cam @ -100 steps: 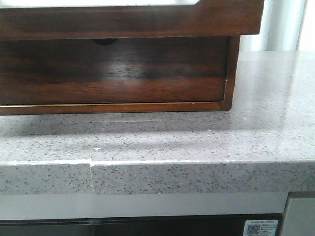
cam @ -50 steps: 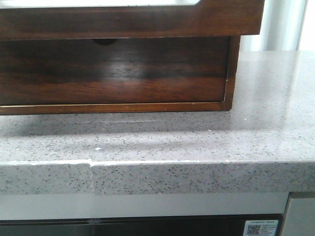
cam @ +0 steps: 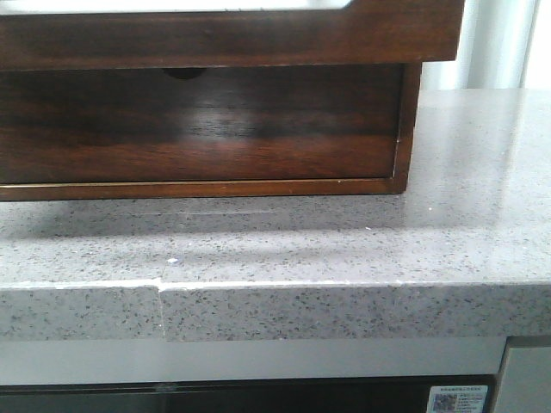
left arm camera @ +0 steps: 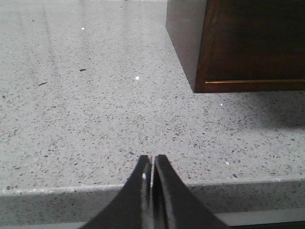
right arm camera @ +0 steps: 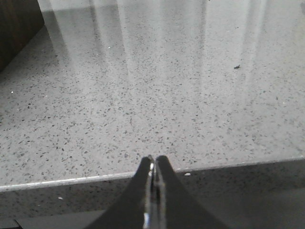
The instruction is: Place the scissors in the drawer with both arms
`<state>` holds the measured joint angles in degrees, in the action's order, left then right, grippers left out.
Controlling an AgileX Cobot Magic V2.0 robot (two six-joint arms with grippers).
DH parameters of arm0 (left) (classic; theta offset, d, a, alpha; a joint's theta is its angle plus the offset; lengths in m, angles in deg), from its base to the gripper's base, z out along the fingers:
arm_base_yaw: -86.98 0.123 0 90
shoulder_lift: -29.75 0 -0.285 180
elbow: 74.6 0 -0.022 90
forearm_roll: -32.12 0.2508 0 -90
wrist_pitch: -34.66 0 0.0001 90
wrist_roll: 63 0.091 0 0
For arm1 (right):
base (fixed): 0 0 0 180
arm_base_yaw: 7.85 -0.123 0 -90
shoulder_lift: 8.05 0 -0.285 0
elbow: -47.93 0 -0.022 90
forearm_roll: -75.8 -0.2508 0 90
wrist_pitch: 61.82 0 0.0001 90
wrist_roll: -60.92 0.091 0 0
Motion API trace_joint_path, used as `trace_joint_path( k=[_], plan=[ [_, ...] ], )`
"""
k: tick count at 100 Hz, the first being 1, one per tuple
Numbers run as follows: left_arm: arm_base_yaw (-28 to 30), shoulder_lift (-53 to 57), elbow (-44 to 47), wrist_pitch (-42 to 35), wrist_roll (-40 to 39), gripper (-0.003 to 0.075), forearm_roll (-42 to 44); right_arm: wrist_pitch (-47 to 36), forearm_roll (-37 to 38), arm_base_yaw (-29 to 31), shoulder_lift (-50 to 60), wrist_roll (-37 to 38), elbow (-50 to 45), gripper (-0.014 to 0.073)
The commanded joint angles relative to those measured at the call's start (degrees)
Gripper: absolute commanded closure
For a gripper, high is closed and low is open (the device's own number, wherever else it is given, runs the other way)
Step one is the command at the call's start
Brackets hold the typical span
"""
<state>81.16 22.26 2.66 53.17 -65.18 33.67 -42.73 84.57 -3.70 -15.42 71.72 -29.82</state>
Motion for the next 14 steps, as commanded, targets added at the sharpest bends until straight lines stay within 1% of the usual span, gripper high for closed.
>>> trace_joint_path(
  k=[1, 14],
  plan=[
    [0.02, 1.58, 1.18, -4.15, -0.11, 0.0742, 0.00, -0.83, 0.00, 0.27, 1.24, -0.71, -1.63, 0.0641],
    [0.02, 1.58, 1.18, -4.15, -0.11, 0.0742, 0.00, -0.83, 0.00, 0.27, 1.24, -0.71, -1.63, 0.0641]
  ],
)
